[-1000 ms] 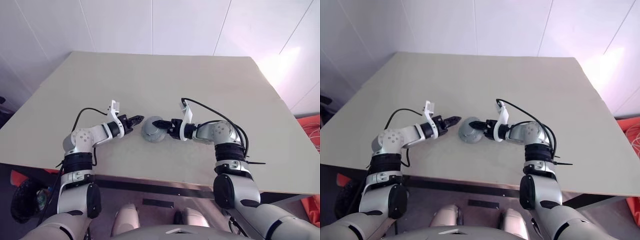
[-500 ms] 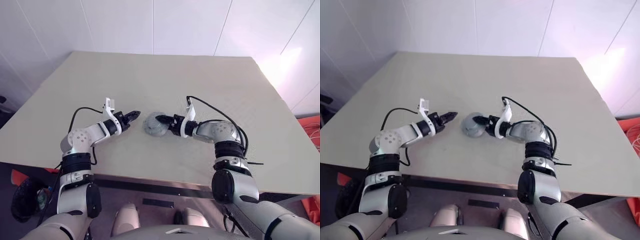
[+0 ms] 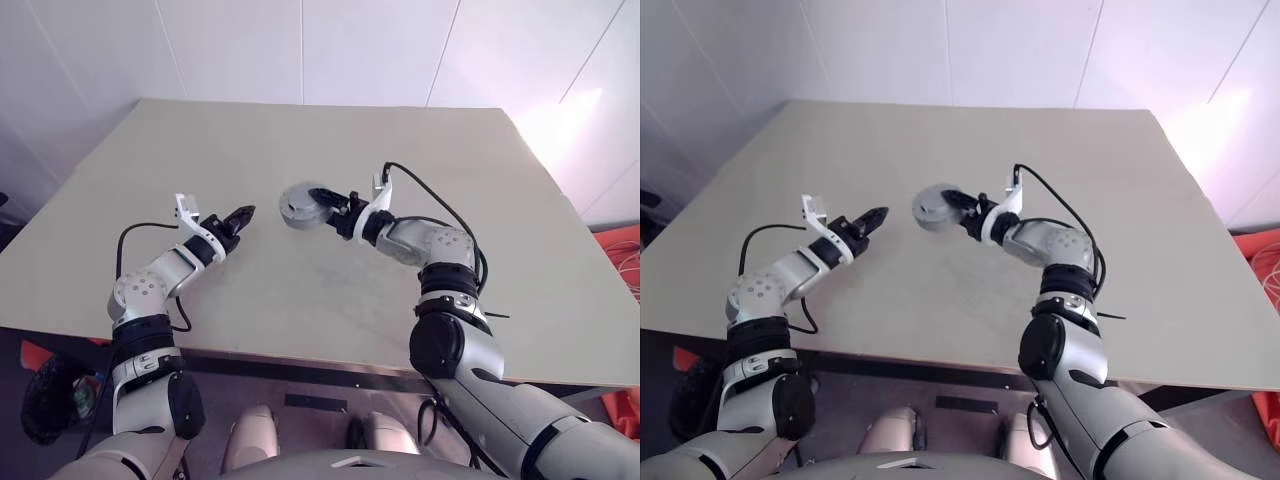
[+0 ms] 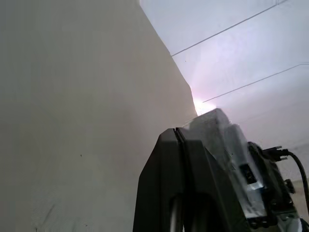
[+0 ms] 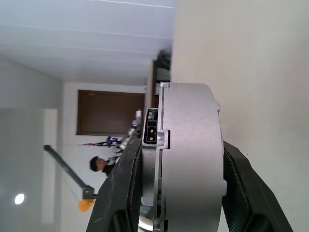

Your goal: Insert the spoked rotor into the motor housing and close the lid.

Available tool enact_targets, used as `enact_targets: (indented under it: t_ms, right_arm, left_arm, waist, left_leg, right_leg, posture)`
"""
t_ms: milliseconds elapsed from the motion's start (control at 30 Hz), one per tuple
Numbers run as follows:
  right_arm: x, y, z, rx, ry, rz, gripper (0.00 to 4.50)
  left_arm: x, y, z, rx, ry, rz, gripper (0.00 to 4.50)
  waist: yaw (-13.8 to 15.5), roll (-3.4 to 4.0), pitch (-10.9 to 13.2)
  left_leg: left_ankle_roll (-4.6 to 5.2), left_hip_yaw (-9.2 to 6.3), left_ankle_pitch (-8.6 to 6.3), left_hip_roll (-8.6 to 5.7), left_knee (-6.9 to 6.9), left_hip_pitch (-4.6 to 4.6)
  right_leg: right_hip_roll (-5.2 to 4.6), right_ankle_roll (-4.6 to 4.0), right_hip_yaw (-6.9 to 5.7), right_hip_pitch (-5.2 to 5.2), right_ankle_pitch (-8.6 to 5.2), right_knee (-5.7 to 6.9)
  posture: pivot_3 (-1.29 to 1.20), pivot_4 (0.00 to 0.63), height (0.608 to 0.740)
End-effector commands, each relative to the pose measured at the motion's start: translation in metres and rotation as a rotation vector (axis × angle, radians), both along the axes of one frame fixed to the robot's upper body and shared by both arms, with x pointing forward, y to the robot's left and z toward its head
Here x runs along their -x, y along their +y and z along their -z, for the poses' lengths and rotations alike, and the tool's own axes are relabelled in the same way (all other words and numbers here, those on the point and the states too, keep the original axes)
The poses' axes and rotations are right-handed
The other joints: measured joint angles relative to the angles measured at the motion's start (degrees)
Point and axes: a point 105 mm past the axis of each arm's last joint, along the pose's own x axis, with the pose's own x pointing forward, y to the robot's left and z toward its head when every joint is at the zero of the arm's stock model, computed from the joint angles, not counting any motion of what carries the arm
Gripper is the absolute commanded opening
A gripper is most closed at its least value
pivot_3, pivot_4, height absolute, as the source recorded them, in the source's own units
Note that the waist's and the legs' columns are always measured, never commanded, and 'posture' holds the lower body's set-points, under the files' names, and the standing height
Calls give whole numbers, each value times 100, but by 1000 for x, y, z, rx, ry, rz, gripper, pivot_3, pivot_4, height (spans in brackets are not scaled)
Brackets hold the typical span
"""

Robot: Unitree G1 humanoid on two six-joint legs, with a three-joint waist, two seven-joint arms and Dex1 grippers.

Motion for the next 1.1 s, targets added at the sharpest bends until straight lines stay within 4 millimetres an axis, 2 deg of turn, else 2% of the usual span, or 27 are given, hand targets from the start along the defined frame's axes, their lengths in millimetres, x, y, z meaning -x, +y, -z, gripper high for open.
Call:
enact_targets:
  t_ms: [33,200,433,567,867,1100]
  right_arm:
    - [-5,5,-52,-108,-119,-2,2116]
    - [-4,8,-61,-122,-131,-8,2116]
    - [-5,7,-54,-97,-112,0,2116]
    - [-8,4,-49,-84,-96,15,2116]
    - [3,13,-42,-59,-84,-61,2116]
    - [24,23,-46,-71,-137,-179,2116]
  left_arm:
    - [1,3,-13,28,-44,-9,0]
    - [6,-4,-17,90,-58,21,0]
    - [13,-6,-19,115,-71,56,2261]
    - [17,-7,-17,236,11,113,3516]
    - [25,-14,-44,433,-50,219,3516]
    - [20,-21,-43,460,-24,239,3516]
  waist:
    - [5,0,0]
    - [34,-2,0]
    - [17,-4,1]
    - [18,-4,1]
    - [20,-5,1]
    - [37,-5,1]
  left_leg:
    - [-1,0,0,0,0,0]
    - [-2,-1,1,-3,1,-3]
    - [-5,-1,2,-1,1,-4]
    - [-7,-1,3,-1,1,-3]
    - [-9,-3,4,-1,2,-4]
    - [-11,-9,5,-1,3,-7]
  right_leg:
    - [0,0,0,0,0,0]
    - [-1,2,1,3,1,-2]
    - [1,18,0,2,11,0]
    - [2,23,0,2,13,1]
    - [4,25,0,2,14,1]
    - [7,28,0,2,16,0]
  posture:
    - [0,0,740]
    - [0,0,740]
    - [0,0,740]
    - [0,0,740]
    - [0,0,740]
    - [0,0,740]
